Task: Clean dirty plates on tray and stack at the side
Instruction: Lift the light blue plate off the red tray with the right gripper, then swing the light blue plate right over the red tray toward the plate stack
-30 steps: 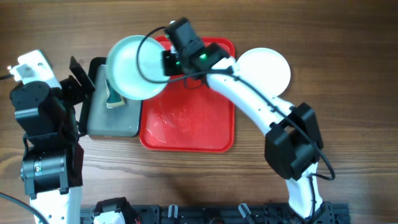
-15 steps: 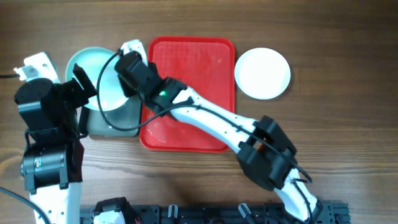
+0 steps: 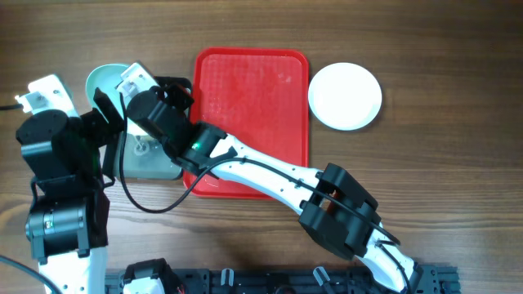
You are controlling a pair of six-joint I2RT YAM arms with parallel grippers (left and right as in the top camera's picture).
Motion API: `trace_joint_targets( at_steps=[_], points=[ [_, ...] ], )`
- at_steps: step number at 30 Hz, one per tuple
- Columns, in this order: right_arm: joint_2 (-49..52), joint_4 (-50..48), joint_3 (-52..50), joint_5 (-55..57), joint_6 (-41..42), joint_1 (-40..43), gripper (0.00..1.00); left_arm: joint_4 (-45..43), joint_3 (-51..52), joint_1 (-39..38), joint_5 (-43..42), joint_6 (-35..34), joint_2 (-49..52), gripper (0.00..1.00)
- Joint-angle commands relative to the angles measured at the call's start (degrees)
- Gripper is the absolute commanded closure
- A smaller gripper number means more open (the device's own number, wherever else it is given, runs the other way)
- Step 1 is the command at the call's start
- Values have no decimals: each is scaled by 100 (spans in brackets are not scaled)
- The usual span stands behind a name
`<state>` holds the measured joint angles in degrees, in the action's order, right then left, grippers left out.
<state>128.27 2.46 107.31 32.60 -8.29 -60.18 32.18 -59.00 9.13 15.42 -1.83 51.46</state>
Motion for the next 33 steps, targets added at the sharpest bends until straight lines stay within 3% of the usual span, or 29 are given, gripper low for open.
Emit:
trace_joint_targets(
  at_steps=[1, 10, 23, 28, 33],
  points=[
    [-26, -251, 96, 240, -737, -160, 96, -15, -59, 0, -37, -55, 151, 0],
    [-26, -872, 96, 291, -2474, -332, 96, -15, -59, 0, -37, -55, 492, 0],
    [-26, -1355, 96, 562, -3220, -435, 96, -155, -59, 4, -35, -7, 916, 0],
    [-26, -1287, 96, 557, -3143, -435, 96, -262, -59, 4, -33, -7, 914, 0],
    [-26, -850, 96, 557, -2304, -387, 96, -520, -59, 4, -35, -11, 815, 0]
  ],
)
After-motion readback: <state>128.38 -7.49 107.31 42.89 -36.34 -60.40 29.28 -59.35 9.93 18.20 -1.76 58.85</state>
